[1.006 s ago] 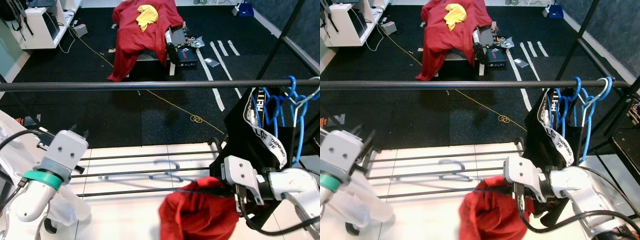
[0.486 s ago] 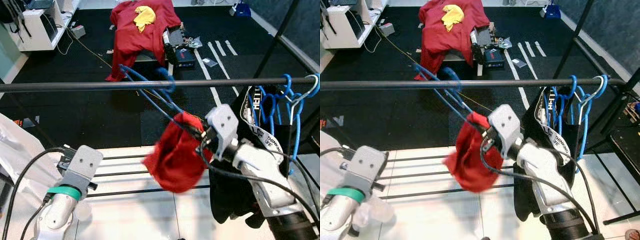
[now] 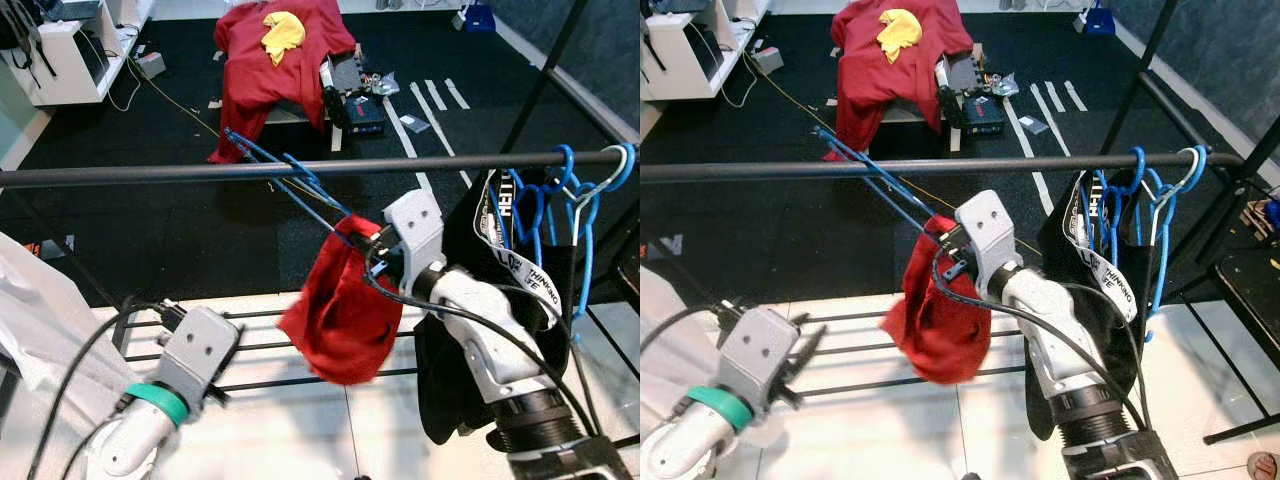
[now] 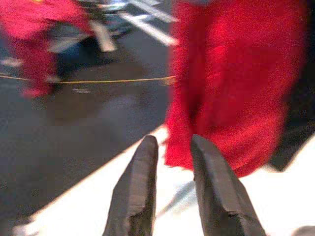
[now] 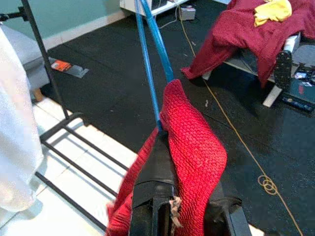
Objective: Hang hanger
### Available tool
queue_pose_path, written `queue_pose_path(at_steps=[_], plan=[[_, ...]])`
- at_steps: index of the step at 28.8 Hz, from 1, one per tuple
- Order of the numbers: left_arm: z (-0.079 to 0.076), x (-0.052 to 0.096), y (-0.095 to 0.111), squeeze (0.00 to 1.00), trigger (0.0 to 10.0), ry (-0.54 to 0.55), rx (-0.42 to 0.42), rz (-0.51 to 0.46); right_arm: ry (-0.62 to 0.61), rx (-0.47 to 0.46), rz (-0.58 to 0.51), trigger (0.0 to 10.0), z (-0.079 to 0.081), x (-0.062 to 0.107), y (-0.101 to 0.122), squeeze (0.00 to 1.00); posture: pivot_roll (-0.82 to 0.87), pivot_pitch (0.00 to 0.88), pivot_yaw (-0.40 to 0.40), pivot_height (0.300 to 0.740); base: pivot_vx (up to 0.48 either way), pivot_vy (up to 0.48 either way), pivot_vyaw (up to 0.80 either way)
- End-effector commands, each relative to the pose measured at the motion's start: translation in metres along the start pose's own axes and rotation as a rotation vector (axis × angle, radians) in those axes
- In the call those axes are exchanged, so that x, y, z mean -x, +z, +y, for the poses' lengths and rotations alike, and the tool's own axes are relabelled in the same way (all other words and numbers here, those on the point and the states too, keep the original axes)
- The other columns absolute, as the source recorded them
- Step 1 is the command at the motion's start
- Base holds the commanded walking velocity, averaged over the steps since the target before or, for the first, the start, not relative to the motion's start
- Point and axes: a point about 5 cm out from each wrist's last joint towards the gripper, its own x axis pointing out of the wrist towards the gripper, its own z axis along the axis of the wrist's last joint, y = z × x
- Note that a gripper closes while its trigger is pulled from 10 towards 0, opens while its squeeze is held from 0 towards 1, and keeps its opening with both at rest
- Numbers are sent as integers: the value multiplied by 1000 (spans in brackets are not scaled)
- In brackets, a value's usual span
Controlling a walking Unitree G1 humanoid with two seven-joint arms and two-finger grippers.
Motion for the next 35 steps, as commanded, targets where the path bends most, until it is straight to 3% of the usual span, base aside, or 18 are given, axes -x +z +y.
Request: queue_pose_path(at_steps=[1,4,8,11,16,25,26,29,30,32,34,35], plan=[[-8,-1,-2,0,10000,-60,61,20,7,-9,-12,10000,5,-7,3,0,-71,113,57,740,0,0,0],[-13,-9,-4,0,10000,-72,47,25,26,-27,-15,10000,10,-12,4,0,-70,117,53,740,0,0,0],[-23,-33,-14,0,10000,-64,-5,85,45,-47,-19,10000,17,-24,8,0,-75,125,46,740,0,0,0],[-25,-55,-16,0,10000,22,10,104,63,-46,-24,10000,20,-31,13,0,-72,129,38,740,0,0,0],[-34,-71,-14,0,10000,22,42,110,109,-39,-21,10000,24,-34,15,0,-81,134,30,740,0,0,0],[-35,-77,-9,0,10000,34,86,106,139,-55,-21,10000,28,-37,15,0,-81,134,30,740,0,0,0],[-24,-74,-6,0,10000,79,102,103,173,-65,-36,10000,36,-46,21,0,-87,136,39,740,0,0,0],[-13,-67,-5,0,10000,116,115,106,208,-66,-50,10000,43,-53,27,0,-83,135,41,740,0,0,0],[-4,-58,-5,0,10000,149,127,112,234,-58,-60,10000,49,-58,31,0,-83,135,41,740,0,0,0],[-4,-58,-5,0,10000,149,127,112,234,-58,-60,10000,49,-58,31,0,-83,135,41,740,0,0,0],[16,-36,-4,0,10000,254,52,117,262,-12,-88,10000,55,-65,39,0,-60,137,40,740,0,0,0],[16,-36,-4,0,10000,254,52,117,262,-12,-88,10000,55,-65,39,0,-60,137,40,740,0,0,0]])
